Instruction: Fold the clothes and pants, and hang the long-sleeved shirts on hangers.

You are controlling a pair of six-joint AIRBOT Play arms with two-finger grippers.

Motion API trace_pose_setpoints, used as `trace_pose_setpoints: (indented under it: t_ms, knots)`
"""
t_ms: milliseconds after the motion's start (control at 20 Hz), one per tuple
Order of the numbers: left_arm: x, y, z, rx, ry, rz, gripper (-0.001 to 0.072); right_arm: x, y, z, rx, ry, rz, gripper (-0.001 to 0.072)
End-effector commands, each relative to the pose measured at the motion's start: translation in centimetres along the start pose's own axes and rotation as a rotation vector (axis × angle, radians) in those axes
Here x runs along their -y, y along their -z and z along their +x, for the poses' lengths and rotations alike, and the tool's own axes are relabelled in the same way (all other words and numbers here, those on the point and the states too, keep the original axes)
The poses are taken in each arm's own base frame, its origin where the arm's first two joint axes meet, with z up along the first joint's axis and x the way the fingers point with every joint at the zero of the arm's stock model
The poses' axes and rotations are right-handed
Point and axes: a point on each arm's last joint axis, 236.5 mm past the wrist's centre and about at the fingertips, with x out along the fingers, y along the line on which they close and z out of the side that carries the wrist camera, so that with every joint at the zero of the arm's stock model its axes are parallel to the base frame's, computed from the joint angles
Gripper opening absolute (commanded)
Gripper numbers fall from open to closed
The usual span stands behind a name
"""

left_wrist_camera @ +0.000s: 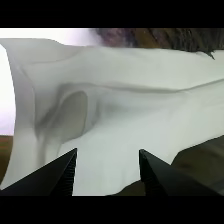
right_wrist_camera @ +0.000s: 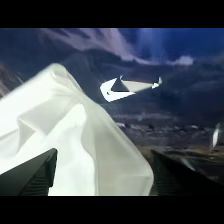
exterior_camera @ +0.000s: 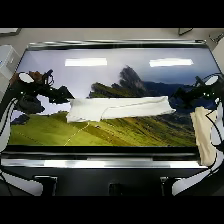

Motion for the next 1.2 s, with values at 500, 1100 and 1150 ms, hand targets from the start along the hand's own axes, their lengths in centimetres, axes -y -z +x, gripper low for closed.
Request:
trace_pose_setpoints:
  t_ms: [500,1100,1150]
  knots:
    - [12.2,2.2,1.7,0.049,0.077,0.234,0.0391,-7.4,2.8,0.5,-0.073,-0.178,-0.106,0.0033]
    - [25.2,11.4,23.7,-0.014,0.296,0.001,0.0028,-22.7,16.7,-18.4,0.111,-0.358,-0.536,0.0034]
    - [26.4,12.7,25.0,-0.037,0.333,-0.082,0.0027,-23.4,17.8,-19.1,0.118,-0.363,-0.551,0.0034]
